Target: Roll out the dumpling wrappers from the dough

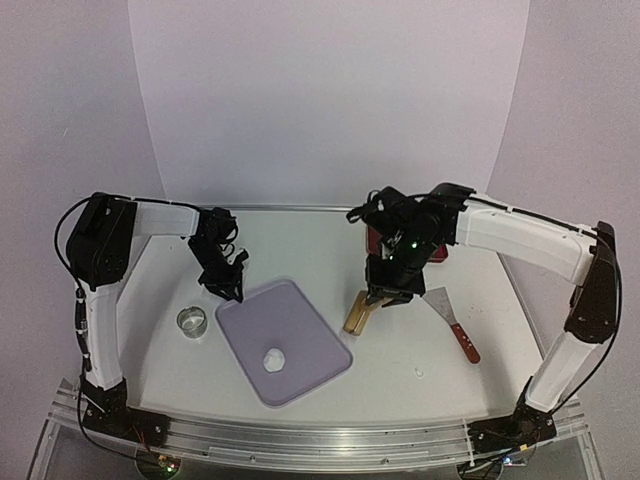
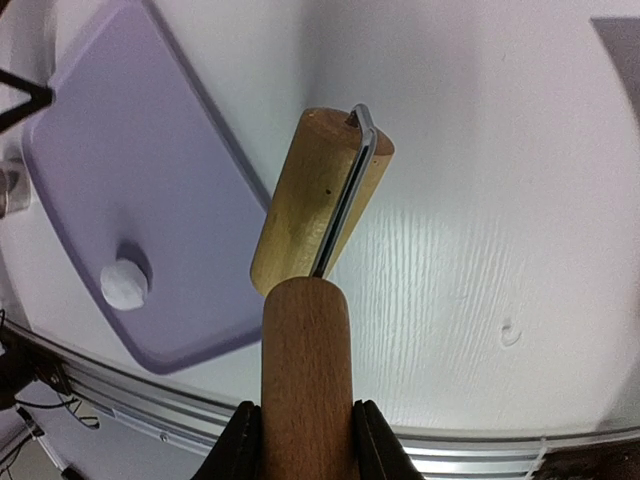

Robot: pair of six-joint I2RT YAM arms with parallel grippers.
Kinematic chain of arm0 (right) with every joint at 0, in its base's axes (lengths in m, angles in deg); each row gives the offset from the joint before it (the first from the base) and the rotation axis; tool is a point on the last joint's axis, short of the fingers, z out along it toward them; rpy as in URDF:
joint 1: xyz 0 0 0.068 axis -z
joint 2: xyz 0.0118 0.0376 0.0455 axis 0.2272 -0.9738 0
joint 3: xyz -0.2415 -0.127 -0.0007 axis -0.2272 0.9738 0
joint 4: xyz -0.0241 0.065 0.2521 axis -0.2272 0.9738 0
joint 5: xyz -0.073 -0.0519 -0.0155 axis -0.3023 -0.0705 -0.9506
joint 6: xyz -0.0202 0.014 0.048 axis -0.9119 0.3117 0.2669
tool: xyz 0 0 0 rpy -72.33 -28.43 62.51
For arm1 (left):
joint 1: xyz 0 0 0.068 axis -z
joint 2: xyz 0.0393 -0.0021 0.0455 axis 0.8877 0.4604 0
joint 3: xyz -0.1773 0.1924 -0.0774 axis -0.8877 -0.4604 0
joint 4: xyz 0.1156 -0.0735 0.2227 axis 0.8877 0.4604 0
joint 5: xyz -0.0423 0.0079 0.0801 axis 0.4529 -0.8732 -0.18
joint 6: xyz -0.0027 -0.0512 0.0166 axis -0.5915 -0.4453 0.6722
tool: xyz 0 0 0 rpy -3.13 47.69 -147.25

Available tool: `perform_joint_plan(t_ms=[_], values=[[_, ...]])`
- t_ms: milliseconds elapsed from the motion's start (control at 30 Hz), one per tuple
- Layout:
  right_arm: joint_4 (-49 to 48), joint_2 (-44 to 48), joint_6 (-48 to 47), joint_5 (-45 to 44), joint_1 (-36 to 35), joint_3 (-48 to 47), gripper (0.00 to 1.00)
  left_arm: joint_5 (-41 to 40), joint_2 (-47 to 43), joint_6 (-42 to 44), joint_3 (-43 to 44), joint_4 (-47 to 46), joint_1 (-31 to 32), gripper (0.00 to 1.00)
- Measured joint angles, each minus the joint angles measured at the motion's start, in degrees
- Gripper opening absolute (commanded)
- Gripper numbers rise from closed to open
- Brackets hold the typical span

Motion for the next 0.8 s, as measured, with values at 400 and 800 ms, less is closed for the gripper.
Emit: perform_joint_plan(t_ms=[400, 800], values=[[10.13, -1.35, -8.98, -4.50, 8.58, -18.53, 0.00, 0.28, -7.43, -11.07, -11.75, -4.07, 1.60, 0.11], [7.12, 5.34, -8.08, 10.82, 8.47, -3.62, 0.00, 1.73, -16.33, -25.24, -24.33, -7.14, 6.27, 0.24]])
